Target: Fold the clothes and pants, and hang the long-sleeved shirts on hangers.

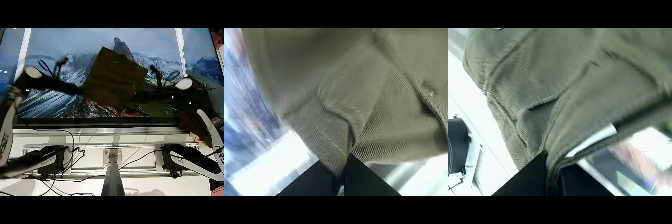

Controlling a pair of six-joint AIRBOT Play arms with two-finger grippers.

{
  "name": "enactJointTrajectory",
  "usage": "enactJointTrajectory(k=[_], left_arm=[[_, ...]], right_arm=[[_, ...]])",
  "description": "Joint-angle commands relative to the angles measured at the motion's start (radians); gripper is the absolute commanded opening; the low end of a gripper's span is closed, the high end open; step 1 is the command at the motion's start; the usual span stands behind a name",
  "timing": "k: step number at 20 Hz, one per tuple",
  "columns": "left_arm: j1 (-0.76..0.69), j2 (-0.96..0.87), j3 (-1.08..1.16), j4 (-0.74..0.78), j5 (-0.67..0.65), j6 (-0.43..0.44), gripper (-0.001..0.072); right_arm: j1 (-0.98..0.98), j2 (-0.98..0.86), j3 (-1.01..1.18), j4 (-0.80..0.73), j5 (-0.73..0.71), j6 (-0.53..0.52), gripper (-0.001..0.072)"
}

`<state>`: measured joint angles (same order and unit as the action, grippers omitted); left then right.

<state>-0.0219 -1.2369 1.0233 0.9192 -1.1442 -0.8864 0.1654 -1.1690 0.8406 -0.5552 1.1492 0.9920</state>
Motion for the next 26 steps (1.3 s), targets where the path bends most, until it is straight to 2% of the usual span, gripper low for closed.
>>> enactJointTrajectory(k=[1,4,6,9,12,13,15,17,19,21,23,25,26], left_arm=[[0.007,0.193,0.175,0.063,0.12,-0.003,0.0038],[0.037,0.406,0.201,0.077,0.316,-0.003,0.0038],[0.056,0.534,0.201,0.077,0.369,-0.003,0.0039],[0.062,0.692,0.2,0.126,0.348,-0.003,0.0038],[0.062,0.809,0.2,0.159,0.274,-0.003,0.0039],[0.062,0.84,0.2,0.158,0.237,-0.004,0.0038],[0.062,0.876,0.198,0.176,0.121,-0.064,0.0038],[0.062,0.866,0.163,0.207,-0.052,-0.101,0.0038],[0.061,0.835,0.053,0.194,-0.077,-0.124,0.0037],[0.061,0.777,-0.082,0.163,0.0,-0.123,0.0038],[0.059,0.679,-0.208,0.088,0.15,-0.117,0.0038],[0.03,0.55,-0.276,0.018,0.287,-0.053,0.0038],[0.001,0.478,-0.28,0.018,0.329,-0.048,0.0038]], right_arm=[[0.111,0.033,0.253,-0.041,-0.011,-0.007,0.0043],[0.178,0.109,0.452,-0.181,-0.089,0.005,0.0042],[0.203,0.177,0.532,-0.239,-0.151,0.013,0.0043],[0.23,0.279,0.578,-0.242,-0.209,0.008,0.0043],[0.275,0.352,0.578,-0.241,-0.174,0.021,0.0043],[0.301,0.369,0.578,-0.232,-0.161,0.066,0.0043],[0.366,0.383,0.574,-0.232,-0.139,0.186,0.0043],[0.438,0.368,0.541,-0.278,-0.121,0.291,0.0042],[0.485,0.337,0.46,-0.348,-0.154,0.414,0.0043],[0.495,0.296,0.351,-0.41,-0.248,0.532,0.0044],[0.495,0.244,0.243,-0.496,-0.397,0.621,0.0044],[0.478,0.172,0.169,-0.582,-0.545,0.675,0.0044],[0.449,0.13,0.156,-0.599,-0.575,0.705,0.0044]])
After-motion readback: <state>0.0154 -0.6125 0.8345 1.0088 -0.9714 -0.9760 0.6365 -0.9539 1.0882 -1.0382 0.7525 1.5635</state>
